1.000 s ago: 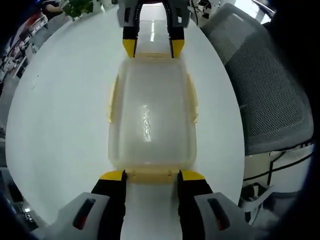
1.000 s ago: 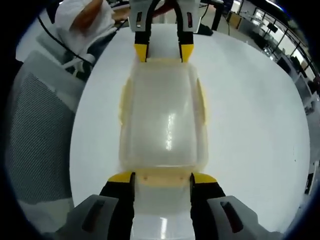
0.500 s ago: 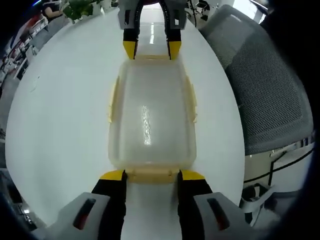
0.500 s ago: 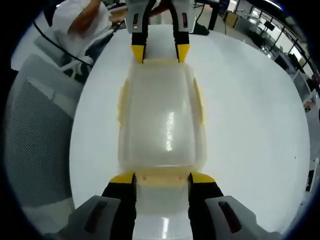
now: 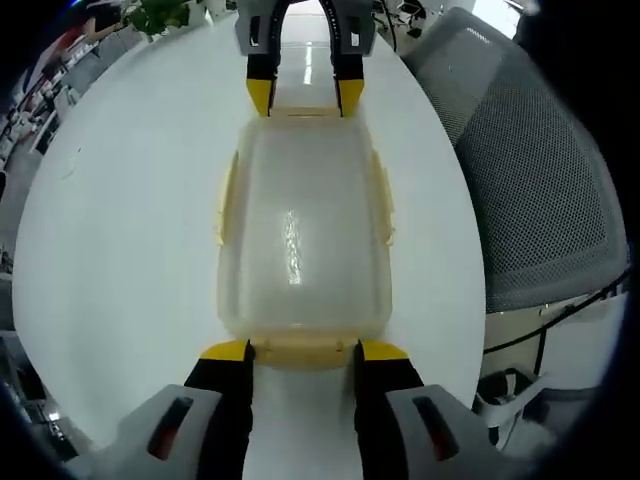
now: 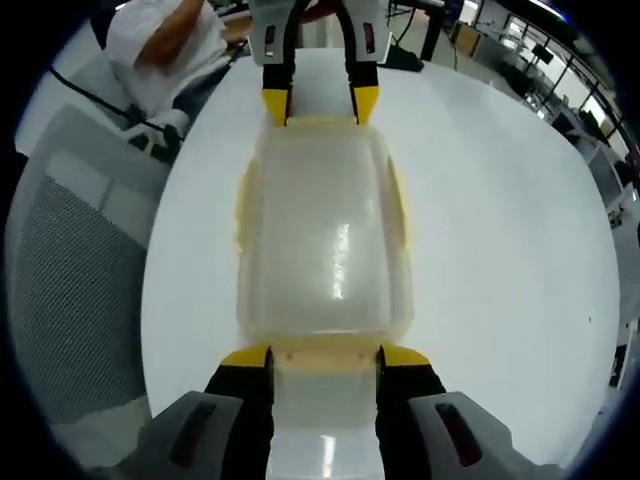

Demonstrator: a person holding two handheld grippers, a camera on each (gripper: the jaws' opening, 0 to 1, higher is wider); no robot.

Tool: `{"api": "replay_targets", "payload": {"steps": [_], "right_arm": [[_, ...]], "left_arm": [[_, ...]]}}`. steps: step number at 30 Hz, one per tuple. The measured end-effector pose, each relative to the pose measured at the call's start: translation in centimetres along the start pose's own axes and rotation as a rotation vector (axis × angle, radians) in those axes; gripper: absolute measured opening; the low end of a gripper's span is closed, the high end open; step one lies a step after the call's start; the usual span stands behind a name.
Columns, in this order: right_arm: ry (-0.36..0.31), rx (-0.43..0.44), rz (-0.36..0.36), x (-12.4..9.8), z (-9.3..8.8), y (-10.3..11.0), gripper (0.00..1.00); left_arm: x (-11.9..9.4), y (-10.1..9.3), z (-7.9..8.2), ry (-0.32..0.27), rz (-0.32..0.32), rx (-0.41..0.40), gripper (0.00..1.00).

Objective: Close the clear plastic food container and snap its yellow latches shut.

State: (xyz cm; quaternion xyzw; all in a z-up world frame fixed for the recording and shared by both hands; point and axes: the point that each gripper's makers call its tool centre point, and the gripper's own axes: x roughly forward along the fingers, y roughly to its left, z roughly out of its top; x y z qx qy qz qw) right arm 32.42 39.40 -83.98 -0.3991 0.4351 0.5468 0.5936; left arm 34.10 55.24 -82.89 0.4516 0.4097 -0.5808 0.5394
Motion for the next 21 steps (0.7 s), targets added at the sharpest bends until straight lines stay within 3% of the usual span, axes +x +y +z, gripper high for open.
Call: {"api": "replay_targets", "payload": {"steps": [8,21], "right_arm": [[-0.047,-0.011,0.003,-1.5,-0.2,-0.6,0.38],[-0.085,-0.007,0.007,-3.3,0.2,0.3,0.38]], "left_arm": [[-1.0,0.2,0.9,0.002,-0.017,-0.031,0.38],[-2.6,-0.4,1.5,0.004,-0.008,-0.005,0.38]]}}
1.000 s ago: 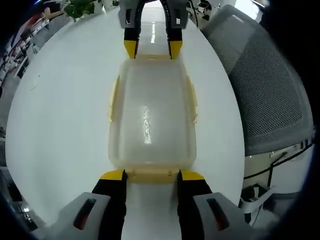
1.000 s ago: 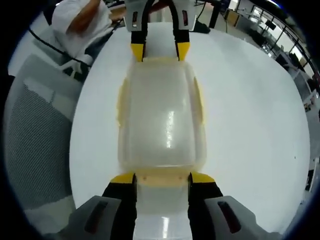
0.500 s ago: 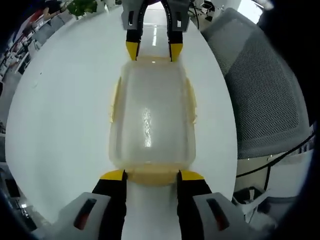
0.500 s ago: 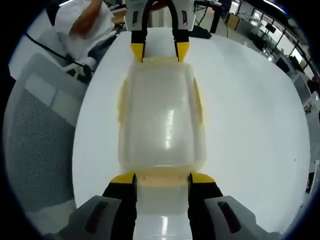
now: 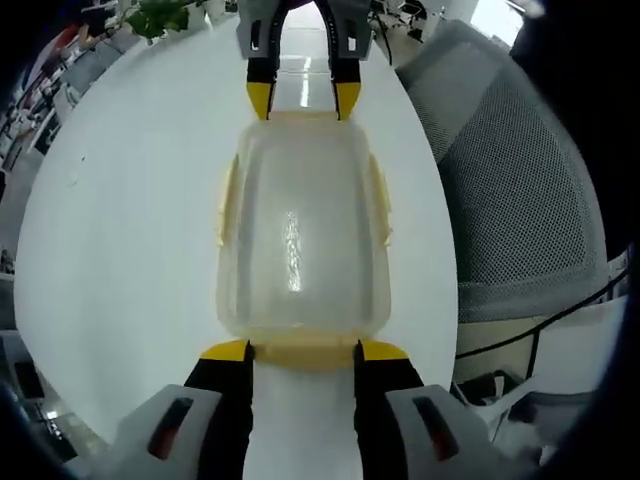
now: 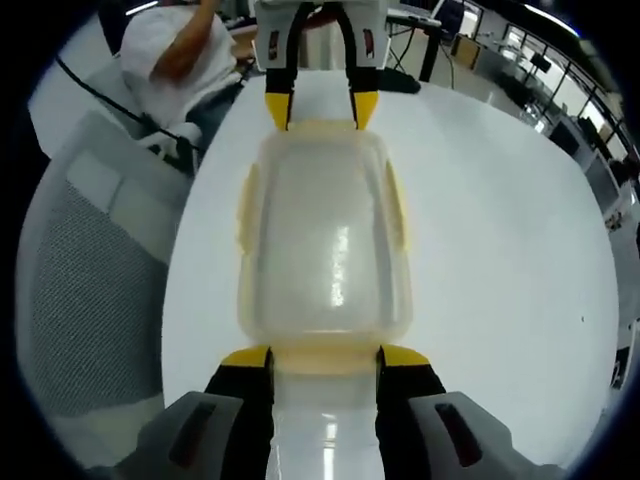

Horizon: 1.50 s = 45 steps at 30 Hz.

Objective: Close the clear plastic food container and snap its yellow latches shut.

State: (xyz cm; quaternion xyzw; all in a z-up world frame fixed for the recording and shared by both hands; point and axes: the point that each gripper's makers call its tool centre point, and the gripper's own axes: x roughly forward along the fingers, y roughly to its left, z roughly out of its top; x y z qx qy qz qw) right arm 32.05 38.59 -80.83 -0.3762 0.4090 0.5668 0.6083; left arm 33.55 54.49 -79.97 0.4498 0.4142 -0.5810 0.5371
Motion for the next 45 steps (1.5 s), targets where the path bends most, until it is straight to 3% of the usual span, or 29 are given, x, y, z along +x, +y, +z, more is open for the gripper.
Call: {"api": "replay_targets", "payload": {"steps": [7,37,45], "right_arm": [[-0.015,0.009,0.002,-0.8,1.0,0.1,0.38],[-0.005,0.011,-0.013,-5.6,2.6,-1.5,0.38],[0.000,0.007,-0.020,-5.8,2.7,-1.5,0.38]], "left_arm": [[-0.9,0.1,-0.3,0.010,-0.001,0.005,0.38],[-5.8,1.7,1.4,-0.036,-0.009,0.019,0.38],[-5.7,1.7,1.4,-0.014,-0.002,0.031,0.38]]}}
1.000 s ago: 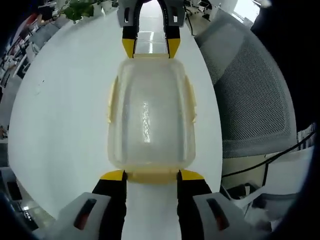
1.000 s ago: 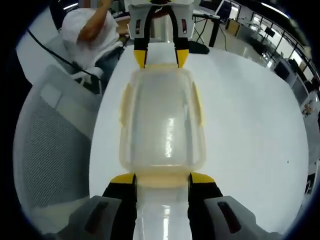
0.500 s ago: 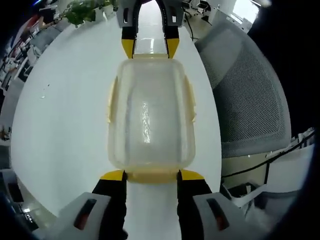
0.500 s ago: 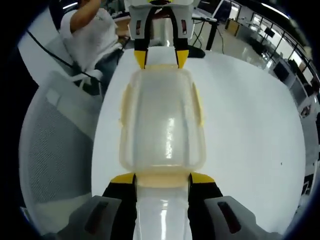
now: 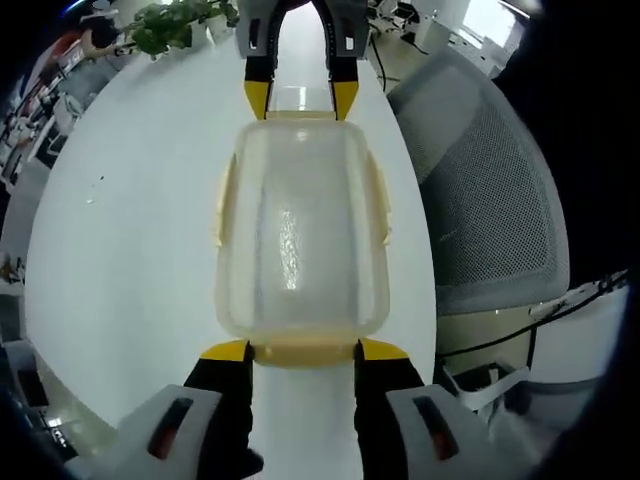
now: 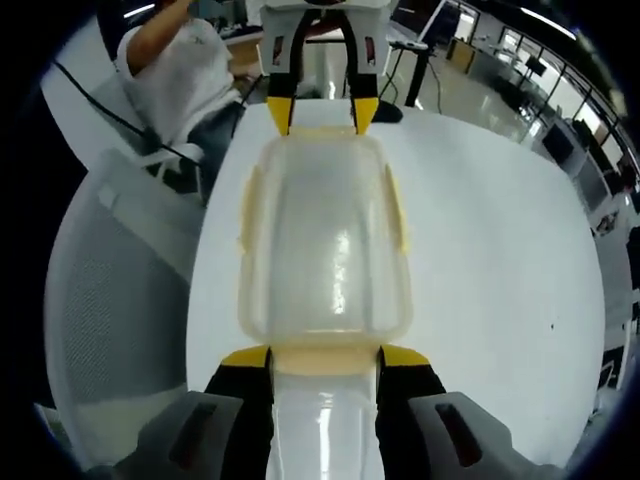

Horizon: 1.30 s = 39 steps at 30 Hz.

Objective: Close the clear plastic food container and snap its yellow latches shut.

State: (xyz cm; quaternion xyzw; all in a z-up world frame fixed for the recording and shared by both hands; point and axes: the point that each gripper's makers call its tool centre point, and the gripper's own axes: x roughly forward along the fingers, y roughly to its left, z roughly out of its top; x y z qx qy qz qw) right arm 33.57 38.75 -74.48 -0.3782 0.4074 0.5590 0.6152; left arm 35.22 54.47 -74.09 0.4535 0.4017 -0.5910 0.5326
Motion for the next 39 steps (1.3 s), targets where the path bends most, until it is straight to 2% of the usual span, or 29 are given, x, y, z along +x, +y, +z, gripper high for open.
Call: {"api": "replay_targets", "payload": {"steps": [17,39], "right_arm": [[0.008,-0.011,-0.003,-0.7,-1.1,-0.1,0.38],[0.043,-0.006,0.003,-2.3,-5.3,0.0,0.38]], "left_arm": [[0.3,0.0,1.1,-0.021,0.002,-0.019,0.38],[1.8,-0.1,5.4,-0.046,-0.008,-0.024,0.38]]}}
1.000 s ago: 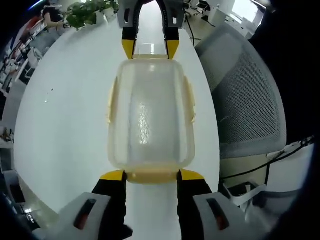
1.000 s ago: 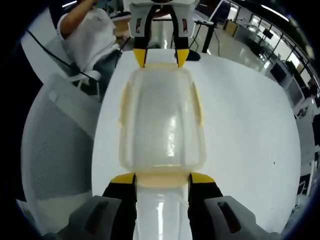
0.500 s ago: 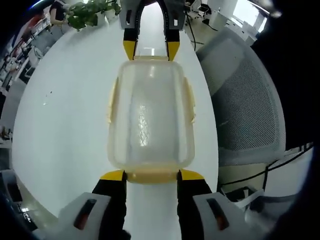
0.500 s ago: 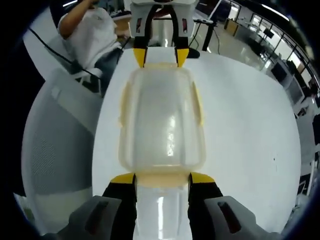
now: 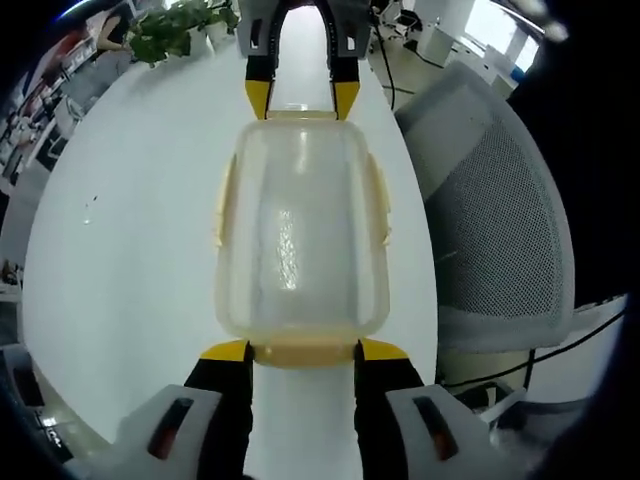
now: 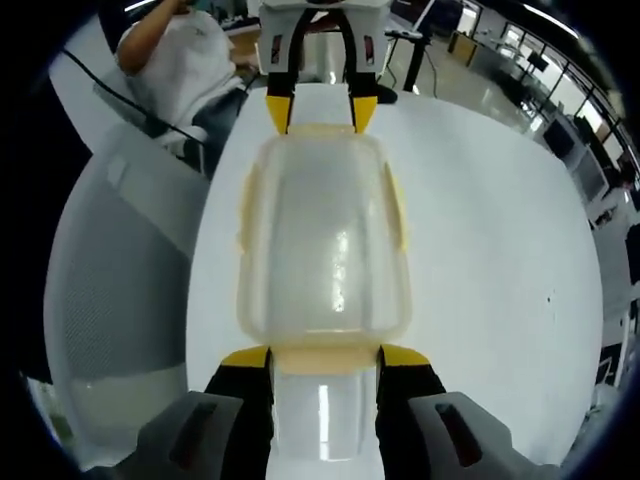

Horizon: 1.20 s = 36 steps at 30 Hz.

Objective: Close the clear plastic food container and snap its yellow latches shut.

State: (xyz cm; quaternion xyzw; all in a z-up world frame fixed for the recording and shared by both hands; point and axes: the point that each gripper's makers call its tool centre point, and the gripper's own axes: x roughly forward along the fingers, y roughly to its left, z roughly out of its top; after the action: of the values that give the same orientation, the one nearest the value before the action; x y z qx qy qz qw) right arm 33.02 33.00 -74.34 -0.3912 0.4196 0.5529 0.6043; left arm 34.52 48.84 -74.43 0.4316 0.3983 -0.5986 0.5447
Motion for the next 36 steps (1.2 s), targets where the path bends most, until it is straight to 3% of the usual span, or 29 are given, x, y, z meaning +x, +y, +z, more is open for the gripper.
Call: {"api": "replay_targets", "payload": {"steps": [25,36], "right_arm": [[0.033,0.031,0.005,-0.9,-5.4,0.1,0.38],[0.038,0.039,0.017,-0.9,-6.9,0.2,0.38]], "left_arm": [[2.1,0.3,5.0,-0.018,-0.015,0.010,0.38],[2.8,0.2,6.2,-0.016,-0.027,0.010,0.38]]}}
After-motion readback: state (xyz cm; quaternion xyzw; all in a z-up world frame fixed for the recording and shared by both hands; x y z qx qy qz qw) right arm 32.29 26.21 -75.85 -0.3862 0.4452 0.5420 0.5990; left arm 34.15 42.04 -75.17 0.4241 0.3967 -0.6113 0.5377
